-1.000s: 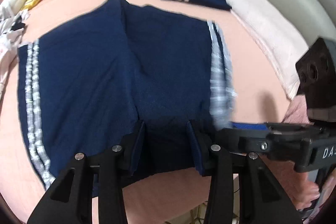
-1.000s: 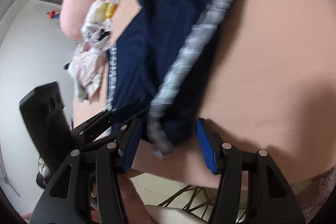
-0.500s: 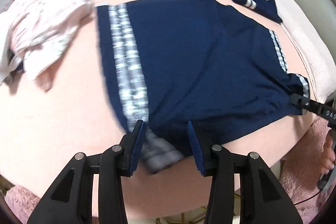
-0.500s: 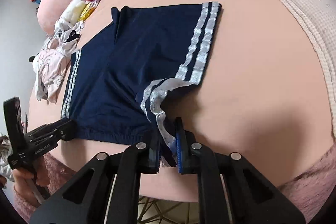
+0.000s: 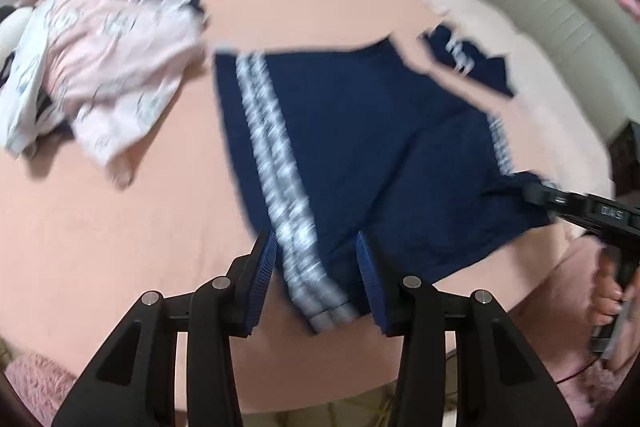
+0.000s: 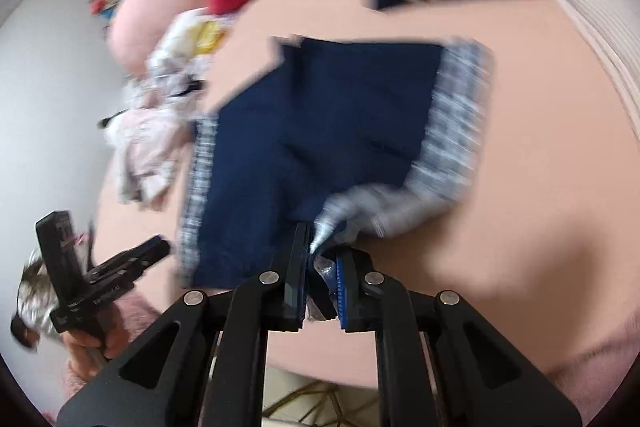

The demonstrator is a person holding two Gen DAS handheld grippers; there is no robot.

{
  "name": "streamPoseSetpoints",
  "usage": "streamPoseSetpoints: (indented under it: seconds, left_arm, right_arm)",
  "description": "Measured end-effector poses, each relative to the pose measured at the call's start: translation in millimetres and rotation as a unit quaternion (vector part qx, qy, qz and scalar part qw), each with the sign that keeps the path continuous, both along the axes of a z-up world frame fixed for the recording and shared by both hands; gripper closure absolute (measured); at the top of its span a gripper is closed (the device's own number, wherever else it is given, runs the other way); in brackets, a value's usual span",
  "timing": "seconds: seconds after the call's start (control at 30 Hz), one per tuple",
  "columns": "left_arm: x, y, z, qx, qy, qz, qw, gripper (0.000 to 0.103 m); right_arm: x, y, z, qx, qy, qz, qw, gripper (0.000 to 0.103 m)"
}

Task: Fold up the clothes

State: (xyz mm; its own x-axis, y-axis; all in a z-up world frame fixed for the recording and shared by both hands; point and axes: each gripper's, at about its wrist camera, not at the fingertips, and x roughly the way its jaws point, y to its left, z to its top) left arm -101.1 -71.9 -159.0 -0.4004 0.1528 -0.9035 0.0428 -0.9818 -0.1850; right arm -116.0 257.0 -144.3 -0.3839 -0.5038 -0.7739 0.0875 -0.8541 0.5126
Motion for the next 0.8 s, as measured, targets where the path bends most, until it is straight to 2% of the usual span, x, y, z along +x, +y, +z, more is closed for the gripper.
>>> streamPoseSetpoints:
  seconds: [0.07, 0.17, 0.23, 0.3, 0.37, 0.4, 0.47, 0.57, 0.63, 0.67, 0.73, 0.8]
  left_arm:
    - [3, -5, 5, 0.022, 0.013, 0.006, 0.9997, 0.059]
    - [8, -12, 12, 0.054, 0.033, 0.014, 0.9979, 0.059]
    - [12, -17, 11, 0.078, 0.038, 0.022, 0.9960, 0.059]
    - [25, -29, -1, 0.111, 0.025, 0.036, 0.9929, 0.059]
    - [38, -43, -3, 0.140, 0.025, 0.044, 0.9889, 0.059]
    - [36, -41, -4, 0.160, 0.031, 0.044, 0.9856, 0.059]
    - [33, -38, 1, 0.207, 0.051, 0.030, 0.9765, 0.059]
    - [26, -22, 9, 0.255, 0.079, -0.006, 0.9636, 0.059]
    - [17, -8, 5, 0.245, 0.064, -0.017, 0.9672, 0.059]
    - [12, -1, 2, 0.238, 0.054, -0.021, 0.9697, 0.059]
    - [-3, 13, -15, 0.223, 0.024, -0.020, 0.9744, 0.060]
    - [-9, 21, -24, 0.208, 0.006, -0.022, 0.9779, 0.061]
  right_arm:
    - [-13, -38, 14, -0.010, 0.025, 0.060, 0.998, 0.093]
    - [-22, -100, 11, -0.018, 0.024, 0.139, 0.990, 0.093]
    - [-21, -133, -10, -0.017, 0.003, 0.181, 0.983, 0.092]
    - [-19, -162, -48, 0.021, -0.054, 0.215, 0.975, 0.087]
    - [-11, -160, -52, 0.021, -0.051, 0.212, 0.976, 0.086]
    - [-7, -159, -54, 0.019, -0.050, 0.210, 0.976, 0.077]
    - [-2, -135, -35, -0.029, -0.055, 0.187, 0.980, 0.065]
    - [7, -91, -5, -0.057, -0.011, 0.135, 0.989, 0.060]
    - [11, -72, 0, -0.027, -0.003, 0.098, 0.995, 0.060]
    - [11, -64, -4, 0.011, -0.004, 0.079, 0.997, 0.059]
    - [11, -61, -16, 0.052, -0.015, 0.068, 0.996, 0.058]
    - [12, -57, -27, 0.058, -0.034, 0.068, 0.995, 0.058]
